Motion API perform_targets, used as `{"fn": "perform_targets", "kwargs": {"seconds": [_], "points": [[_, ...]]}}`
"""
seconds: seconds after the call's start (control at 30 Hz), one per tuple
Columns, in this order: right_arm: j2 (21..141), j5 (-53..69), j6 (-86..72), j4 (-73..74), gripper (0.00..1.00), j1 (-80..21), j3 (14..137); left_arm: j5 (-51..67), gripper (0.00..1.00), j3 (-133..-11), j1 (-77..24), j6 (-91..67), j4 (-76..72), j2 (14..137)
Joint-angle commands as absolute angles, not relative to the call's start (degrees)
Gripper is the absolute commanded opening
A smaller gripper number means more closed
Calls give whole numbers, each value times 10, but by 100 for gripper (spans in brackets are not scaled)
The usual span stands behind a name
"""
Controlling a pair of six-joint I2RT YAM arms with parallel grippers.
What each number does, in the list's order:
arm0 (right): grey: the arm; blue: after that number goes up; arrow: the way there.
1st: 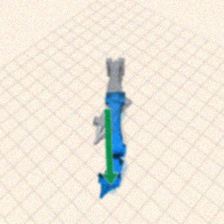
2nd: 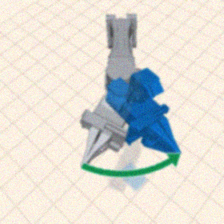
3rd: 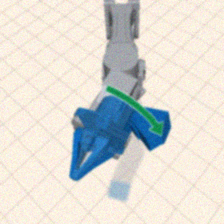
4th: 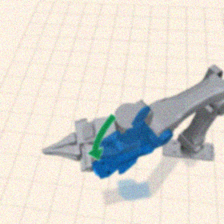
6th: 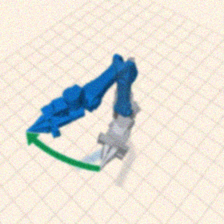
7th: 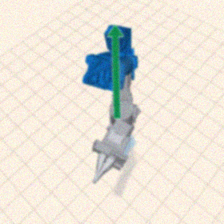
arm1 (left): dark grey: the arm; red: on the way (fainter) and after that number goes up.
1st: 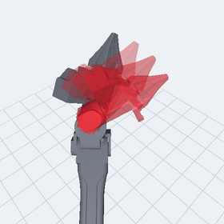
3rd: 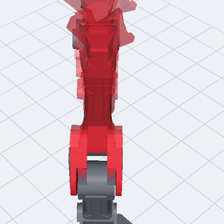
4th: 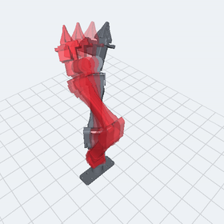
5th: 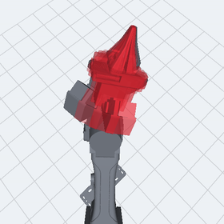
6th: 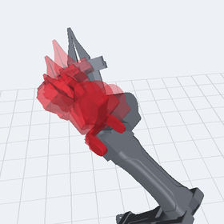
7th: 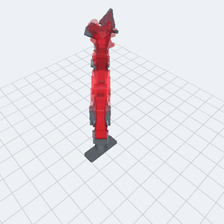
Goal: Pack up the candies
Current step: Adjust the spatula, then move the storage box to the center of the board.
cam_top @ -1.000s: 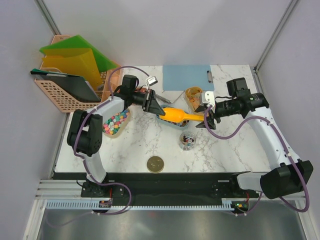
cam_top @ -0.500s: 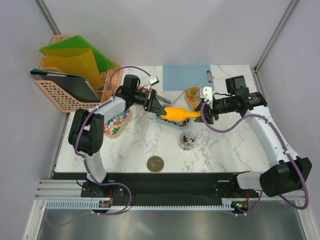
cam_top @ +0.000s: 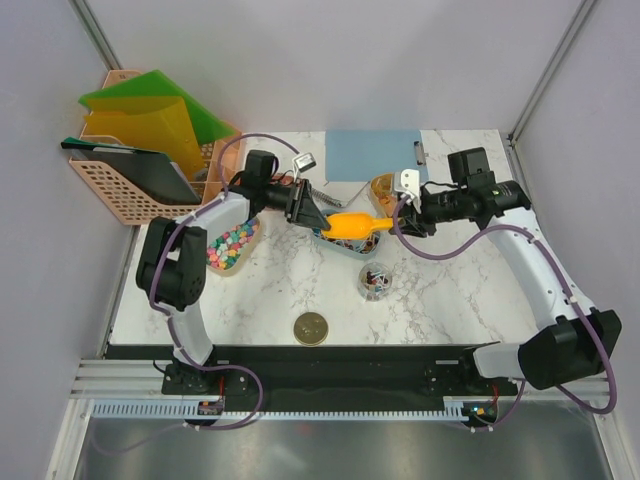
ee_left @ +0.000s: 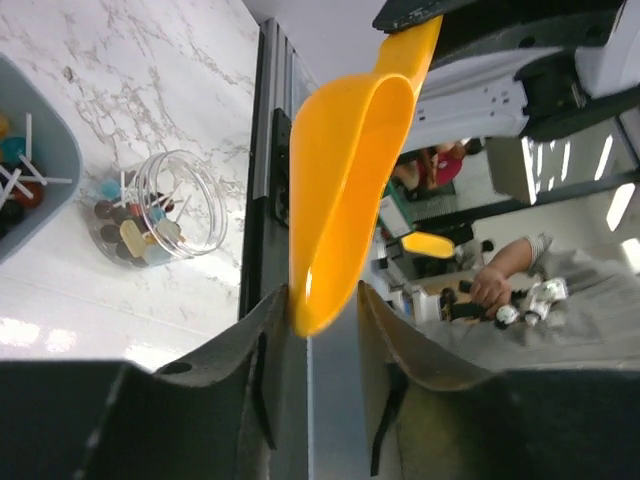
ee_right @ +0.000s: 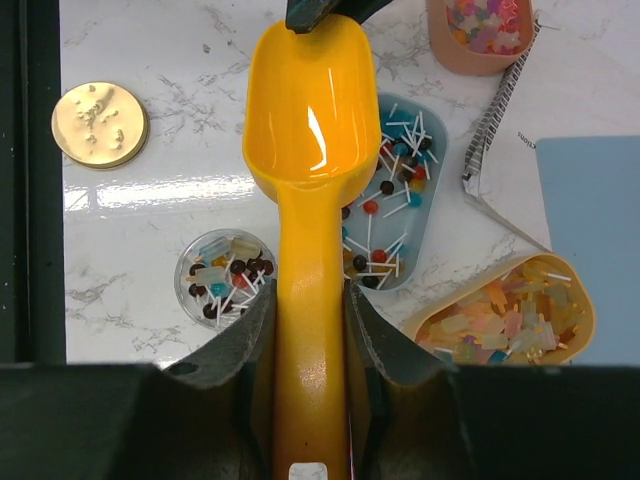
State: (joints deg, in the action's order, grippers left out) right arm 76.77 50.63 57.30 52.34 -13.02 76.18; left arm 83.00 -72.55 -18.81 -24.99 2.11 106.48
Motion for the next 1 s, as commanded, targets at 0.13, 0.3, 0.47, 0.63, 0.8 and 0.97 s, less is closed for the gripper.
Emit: {"fn": "perform_targets", "kwargs": {"seconds": [0.13,0.3,0.47,0.63,0.8,0.97], "points": [[723,423,592,538,0,-108,781,406,55,-896,-154,219,461,1071],[727,394,591,541,0,-96,774,197,50,-865,-150,248,484,1067],[738,385,581,538,0,-95,779,126,44,-772,-154,221,451,1044],[749,384,570,538,0,-95,791,65,41,-711,-155,220,396,1012],[751,375,575,541,0,-95,789,72,40,-688,-155,223,395,979],[760,374,571,545,0,-95,793,85,40,-690,-155,222,419,940]]}}
